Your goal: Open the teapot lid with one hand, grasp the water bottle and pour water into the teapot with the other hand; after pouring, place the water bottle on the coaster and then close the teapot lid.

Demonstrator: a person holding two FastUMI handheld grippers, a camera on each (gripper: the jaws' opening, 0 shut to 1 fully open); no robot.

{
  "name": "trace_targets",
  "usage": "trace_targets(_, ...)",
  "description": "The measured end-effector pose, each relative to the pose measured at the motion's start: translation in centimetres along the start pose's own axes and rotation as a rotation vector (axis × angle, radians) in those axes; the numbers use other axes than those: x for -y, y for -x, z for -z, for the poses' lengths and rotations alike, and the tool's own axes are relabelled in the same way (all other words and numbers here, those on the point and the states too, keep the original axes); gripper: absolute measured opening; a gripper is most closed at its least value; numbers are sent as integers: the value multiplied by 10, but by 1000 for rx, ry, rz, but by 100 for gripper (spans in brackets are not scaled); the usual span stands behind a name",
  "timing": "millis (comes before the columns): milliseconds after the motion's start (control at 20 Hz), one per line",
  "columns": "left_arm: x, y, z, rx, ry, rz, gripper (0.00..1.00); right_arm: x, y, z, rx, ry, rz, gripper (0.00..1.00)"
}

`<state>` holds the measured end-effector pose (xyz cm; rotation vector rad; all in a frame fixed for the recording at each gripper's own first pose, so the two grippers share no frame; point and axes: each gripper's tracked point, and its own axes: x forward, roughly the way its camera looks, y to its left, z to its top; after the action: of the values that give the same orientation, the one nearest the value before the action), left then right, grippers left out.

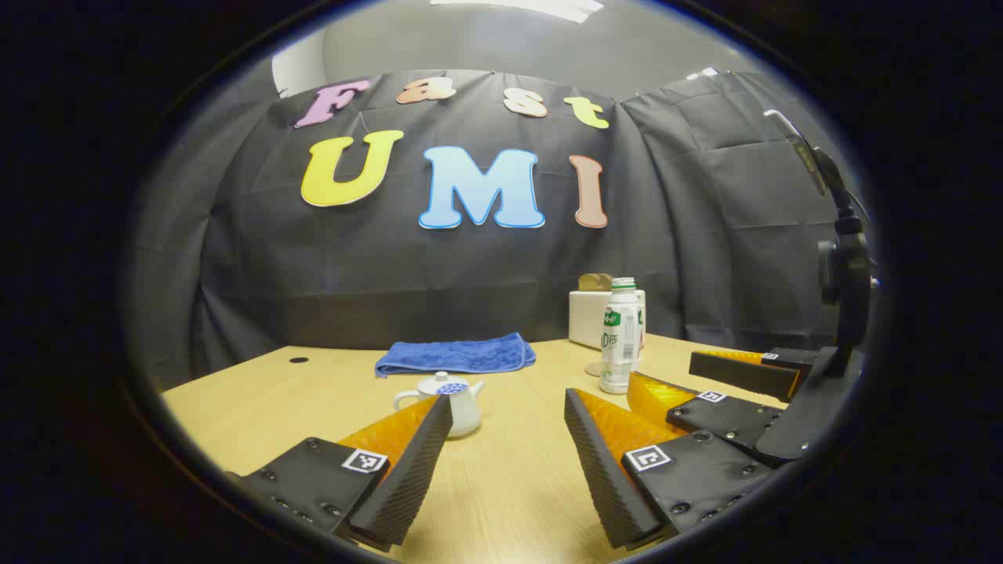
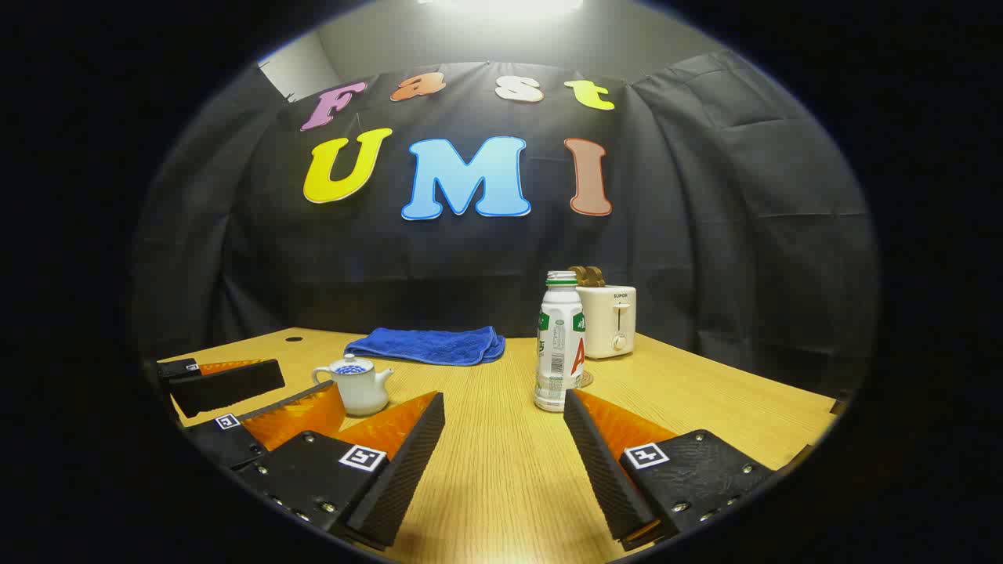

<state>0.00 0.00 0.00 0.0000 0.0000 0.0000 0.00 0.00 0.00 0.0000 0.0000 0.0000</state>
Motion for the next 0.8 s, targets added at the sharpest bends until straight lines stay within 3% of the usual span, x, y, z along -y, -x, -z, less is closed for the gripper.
trace_targets(700, 2, 1, 0, -1, -1, 17, 99, 2, 0, 0, -2, -1, 23, 95)
trace_targets(800, -1, 1, -1, 3, -2, -12, 99, 2, 1, -1, -1, 2, 23, 95)
